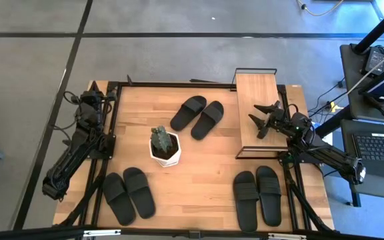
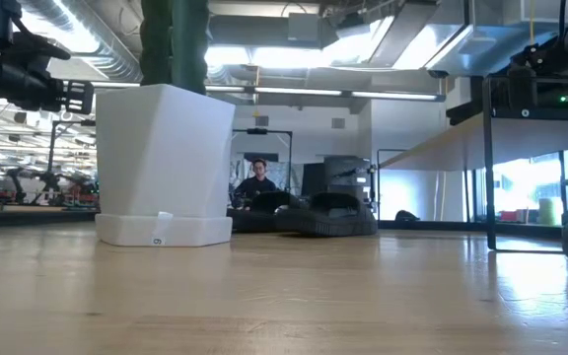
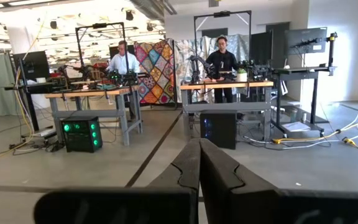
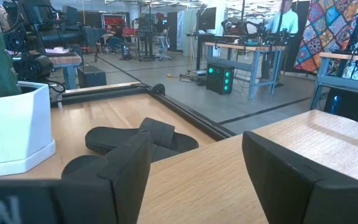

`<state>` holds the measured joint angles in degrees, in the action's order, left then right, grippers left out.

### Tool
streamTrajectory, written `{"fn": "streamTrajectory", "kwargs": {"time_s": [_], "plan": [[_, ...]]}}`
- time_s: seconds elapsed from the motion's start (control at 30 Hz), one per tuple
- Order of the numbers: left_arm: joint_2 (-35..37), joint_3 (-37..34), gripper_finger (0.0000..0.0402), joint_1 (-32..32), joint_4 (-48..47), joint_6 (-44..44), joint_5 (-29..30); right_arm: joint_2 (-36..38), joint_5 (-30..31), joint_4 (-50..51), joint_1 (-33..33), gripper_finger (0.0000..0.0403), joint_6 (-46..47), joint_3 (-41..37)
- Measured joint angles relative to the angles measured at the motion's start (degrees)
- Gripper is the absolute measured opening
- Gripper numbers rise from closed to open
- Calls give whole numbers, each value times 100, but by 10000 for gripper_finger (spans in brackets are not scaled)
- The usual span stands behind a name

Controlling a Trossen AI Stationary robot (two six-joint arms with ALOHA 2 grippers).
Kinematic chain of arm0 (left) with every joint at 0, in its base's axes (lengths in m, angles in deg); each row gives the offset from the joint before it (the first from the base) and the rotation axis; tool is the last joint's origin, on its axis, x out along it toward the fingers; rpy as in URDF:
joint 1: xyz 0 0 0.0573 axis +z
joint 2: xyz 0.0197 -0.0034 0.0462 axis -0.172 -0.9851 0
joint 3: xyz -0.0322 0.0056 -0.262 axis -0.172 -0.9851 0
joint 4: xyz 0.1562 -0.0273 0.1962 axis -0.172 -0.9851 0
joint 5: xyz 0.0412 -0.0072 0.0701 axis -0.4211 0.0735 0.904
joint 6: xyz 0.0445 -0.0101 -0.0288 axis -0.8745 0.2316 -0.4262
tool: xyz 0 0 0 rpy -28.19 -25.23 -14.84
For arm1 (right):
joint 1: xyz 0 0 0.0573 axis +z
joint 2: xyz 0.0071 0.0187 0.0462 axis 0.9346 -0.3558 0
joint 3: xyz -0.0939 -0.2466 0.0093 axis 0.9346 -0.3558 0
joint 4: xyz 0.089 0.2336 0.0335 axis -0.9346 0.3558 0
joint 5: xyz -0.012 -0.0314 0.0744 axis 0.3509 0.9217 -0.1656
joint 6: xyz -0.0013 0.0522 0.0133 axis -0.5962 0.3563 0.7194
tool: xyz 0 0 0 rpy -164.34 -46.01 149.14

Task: Pick and place slides into the shelf
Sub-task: Put the black slide on the shelf

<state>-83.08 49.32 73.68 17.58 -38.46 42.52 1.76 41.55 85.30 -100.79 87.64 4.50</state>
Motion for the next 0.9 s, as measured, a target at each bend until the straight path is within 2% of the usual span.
{"fn": "streamTrajectory", "kwargs": {"time_s": [0.27, 0.5, 0.7, 0.9], "plan": [[0, -2, 0, 2, 0, 2, 0, 0, -9, -171, 0, 251, 145, -1], [0, -2, 0, 2, 0, 2, 0, 0, -15, -227, 0, 251, 1339, -1], [-1, -2, 0, 1, 0, 2, -1, 4, -105, -321, 0, 251, 1853, 2], [-1, -1, 0, 0, -1, 1, -1, 0, -103, -1380, 0, 251, 1971, 48]]}}
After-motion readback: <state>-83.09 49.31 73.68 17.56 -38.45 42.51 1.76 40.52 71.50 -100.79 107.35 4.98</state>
